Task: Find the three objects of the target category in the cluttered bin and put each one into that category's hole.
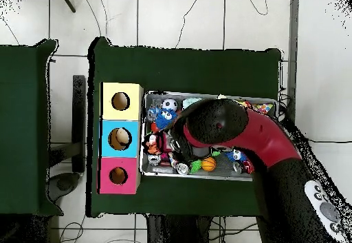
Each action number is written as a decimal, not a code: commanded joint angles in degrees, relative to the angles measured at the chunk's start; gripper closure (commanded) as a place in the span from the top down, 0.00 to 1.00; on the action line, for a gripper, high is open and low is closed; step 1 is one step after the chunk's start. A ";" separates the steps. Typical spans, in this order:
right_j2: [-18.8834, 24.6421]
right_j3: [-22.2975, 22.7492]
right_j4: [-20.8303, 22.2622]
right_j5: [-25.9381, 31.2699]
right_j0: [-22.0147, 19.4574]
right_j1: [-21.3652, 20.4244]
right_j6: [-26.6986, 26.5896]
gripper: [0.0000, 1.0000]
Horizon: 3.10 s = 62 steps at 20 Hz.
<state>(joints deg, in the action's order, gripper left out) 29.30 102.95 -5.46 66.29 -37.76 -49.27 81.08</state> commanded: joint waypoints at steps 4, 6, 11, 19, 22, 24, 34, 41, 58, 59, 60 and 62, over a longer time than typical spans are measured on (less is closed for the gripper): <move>-5.10 -5.16 -3.45 3.28 4.19 4.86 18.06 0.00; -5.99 -5.80 -3.71 3.48 5.11 5.80 18.62 0.00; -7.61 -6.63 -4.55 5.26 6.57 6.92 19.25 0.00; -9.49 -8.73 -4.10 6.91 7.60 10.76 20.27 0.00; -9.99 -8.39 -4.88 7.44 8.24 11.35 21.13 0.00; -10.26 -7.16 -5.53 7.39 8.57 11.08 21.56 0.00; -10.62 -1.83 -11.39 5.36 11.71 8.84 23.86 0.00; -12.29 2.43 -13.57 3.33 14.09 8.72 23.77 0.00; -16.96 9.03 -13.08 -3.92 17.11 16.29 21.94 0.00; -17.07 9.15 -13.04 -5.08 17.17 16.91 21.51 0.00; -17.19 9.09 -13.04 -6.47 17.22 17.72 21.00 0.00; -17.18 8.81 -13.13 -8.55 17.19 19.21 19.95 0.00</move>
<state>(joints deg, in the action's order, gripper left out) 14.12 108.57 -17.29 67.18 -20.74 -35.30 90.17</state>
